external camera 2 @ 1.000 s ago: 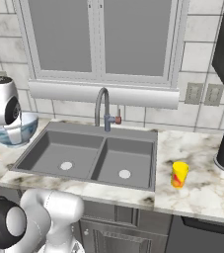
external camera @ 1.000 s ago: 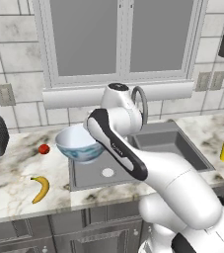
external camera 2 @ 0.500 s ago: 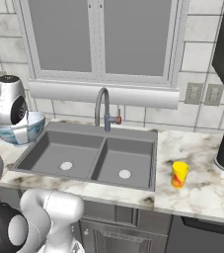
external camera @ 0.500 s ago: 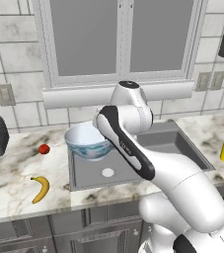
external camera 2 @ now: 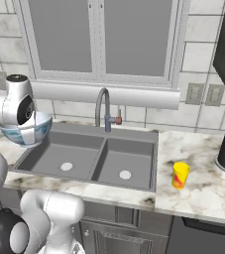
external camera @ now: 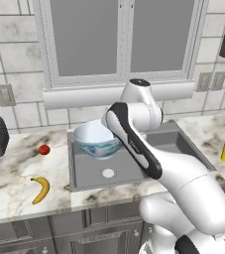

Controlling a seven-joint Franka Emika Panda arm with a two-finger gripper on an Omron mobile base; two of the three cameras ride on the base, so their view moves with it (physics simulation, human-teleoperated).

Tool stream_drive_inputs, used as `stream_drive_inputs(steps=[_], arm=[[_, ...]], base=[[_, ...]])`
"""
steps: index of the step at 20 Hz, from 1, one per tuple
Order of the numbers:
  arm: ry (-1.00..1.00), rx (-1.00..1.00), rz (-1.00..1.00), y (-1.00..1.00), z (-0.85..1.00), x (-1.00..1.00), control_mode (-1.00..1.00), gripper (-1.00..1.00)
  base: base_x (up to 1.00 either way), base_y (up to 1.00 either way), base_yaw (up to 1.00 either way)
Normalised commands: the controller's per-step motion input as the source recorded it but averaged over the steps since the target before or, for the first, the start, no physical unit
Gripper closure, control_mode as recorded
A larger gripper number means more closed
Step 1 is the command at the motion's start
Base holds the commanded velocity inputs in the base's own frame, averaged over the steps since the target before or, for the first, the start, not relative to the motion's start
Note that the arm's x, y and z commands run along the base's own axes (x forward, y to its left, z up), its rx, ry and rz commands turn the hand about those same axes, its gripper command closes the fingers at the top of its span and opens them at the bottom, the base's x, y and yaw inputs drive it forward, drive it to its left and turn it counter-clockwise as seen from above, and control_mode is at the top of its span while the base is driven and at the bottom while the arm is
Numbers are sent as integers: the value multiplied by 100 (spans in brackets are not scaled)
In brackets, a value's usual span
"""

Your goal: Remove the banana and apple from the sink. Then move the bowl and cup from the counter to the sink for washing.

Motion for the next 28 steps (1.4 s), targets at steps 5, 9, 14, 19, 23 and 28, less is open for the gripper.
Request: stream_drive_inputs(steps=[5,9,14,19,23,28], arm=[[0,0,-1,-23,0,0,-100,100],[-1,0,0,-18,0,0,-100,100],[-7,0,0,-7,-4,0,-100,100],[-4,0,0,-8,-6,3,-100,100],[0,0,0,-12,-5,4,-100,100],[0,0,0,-11,-3,5,-100,100]], base=[[0,0,0],[0,0,0],[0,0,0],[0,0,0],[0,0,0],[0,0,0]])
